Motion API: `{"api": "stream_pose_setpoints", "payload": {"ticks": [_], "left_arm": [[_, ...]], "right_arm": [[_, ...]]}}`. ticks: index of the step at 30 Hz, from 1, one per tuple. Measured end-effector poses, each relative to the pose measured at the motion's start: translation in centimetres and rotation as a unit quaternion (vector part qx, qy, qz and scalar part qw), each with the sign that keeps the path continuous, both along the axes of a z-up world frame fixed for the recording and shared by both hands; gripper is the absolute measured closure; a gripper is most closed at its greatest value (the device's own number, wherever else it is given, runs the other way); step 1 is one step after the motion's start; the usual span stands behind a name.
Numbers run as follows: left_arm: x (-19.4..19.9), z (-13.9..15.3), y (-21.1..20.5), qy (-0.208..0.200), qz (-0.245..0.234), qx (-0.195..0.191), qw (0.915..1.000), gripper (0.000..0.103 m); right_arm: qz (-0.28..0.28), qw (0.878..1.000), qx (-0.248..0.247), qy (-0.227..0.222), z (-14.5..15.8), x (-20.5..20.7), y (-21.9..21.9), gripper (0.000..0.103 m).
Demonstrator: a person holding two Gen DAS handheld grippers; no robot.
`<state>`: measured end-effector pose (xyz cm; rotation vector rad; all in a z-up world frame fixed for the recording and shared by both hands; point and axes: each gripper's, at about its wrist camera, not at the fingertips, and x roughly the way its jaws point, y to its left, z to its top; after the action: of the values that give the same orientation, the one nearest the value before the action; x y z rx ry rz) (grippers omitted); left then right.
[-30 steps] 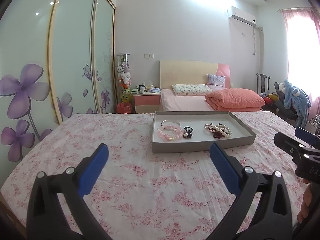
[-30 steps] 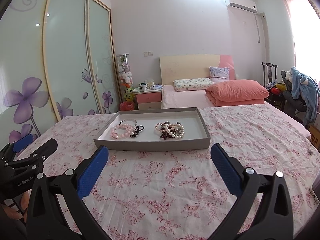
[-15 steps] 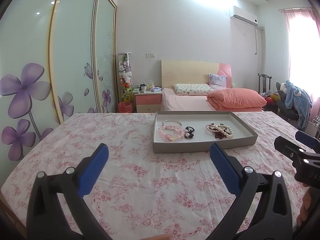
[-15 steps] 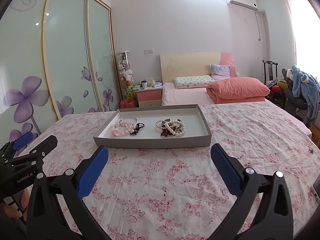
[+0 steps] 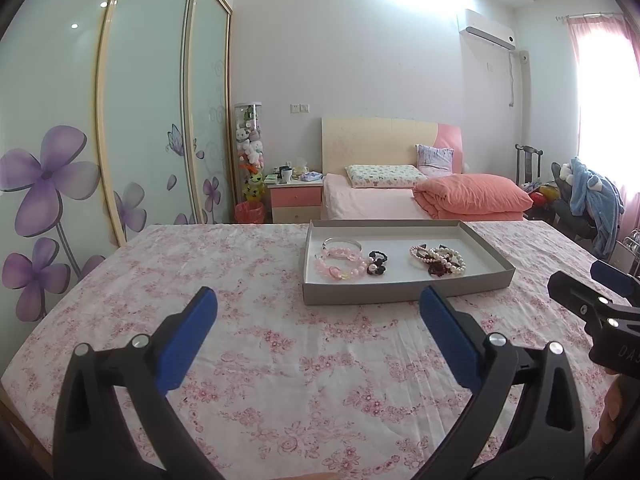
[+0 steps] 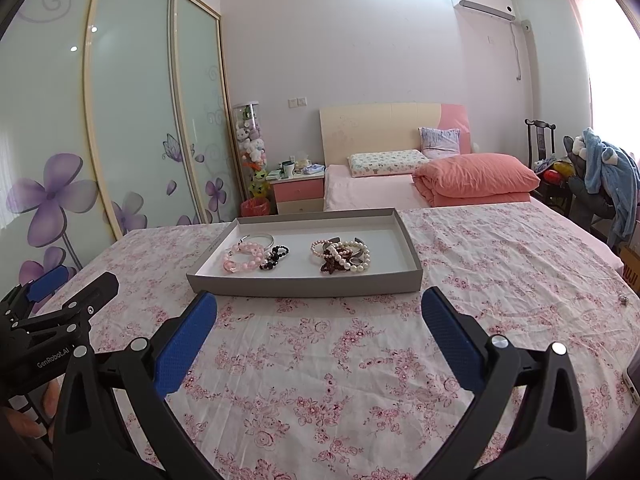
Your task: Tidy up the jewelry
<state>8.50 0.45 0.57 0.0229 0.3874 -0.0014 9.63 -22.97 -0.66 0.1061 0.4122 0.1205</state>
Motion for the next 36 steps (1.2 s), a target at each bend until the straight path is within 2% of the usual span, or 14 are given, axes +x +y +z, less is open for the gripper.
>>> {"api": "stream_pose_setpoints", "payload": {"ticks": [36], "left_arm": [[0.09, -0.05, -0.36, 0.002, -0.002, 0.000, 1.0000, 0.004]], "right_arm": [[0.000, 1.000, 0.003, 0.004, -0.26, 0.14, -0.05, 0.002]]}}
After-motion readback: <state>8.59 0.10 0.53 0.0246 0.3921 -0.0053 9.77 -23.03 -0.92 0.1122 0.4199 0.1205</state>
